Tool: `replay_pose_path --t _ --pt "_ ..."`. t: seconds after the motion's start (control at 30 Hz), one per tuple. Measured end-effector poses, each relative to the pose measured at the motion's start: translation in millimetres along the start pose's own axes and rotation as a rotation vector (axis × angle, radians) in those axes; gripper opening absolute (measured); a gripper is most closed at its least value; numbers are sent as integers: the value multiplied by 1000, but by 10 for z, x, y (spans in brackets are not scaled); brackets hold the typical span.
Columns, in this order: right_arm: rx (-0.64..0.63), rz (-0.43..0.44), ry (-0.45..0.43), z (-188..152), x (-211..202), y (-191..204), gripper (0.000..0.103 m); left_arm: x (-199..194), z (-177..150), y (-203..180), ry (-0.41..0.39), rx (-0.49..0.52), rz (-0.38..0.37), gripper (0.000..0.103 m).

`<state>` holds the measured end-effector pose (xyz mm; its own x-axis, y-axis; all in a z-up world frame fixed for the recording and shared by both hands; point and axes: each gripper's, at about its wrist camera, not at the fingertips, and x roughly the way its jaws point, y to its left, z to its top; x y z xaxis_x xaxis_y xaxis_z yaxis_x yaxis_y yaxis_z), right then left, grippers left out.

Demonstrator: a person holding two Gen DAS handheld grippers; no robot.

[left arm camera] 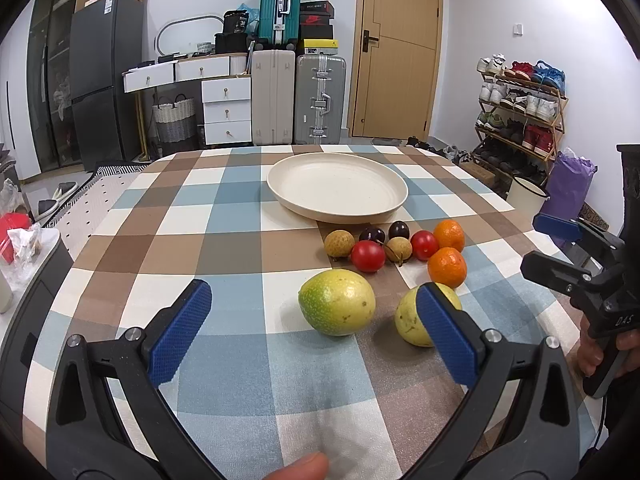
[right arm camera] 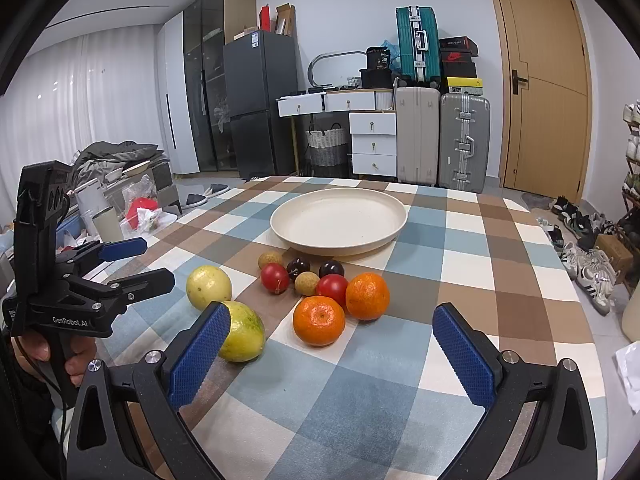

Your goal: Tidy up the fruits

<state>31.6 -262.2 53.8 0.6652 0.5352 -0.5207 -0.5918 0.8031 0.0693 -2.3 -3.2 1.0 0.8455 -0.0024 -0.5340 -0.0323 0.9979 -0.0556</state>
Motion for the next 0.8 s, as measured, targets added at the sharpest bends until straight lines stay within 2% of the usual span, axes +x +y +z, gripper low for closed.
replay_pose_path --t 0.8 --pt "-54 -22 55 22 87 115 103 54 -21 -1 32 -12 -13 102"
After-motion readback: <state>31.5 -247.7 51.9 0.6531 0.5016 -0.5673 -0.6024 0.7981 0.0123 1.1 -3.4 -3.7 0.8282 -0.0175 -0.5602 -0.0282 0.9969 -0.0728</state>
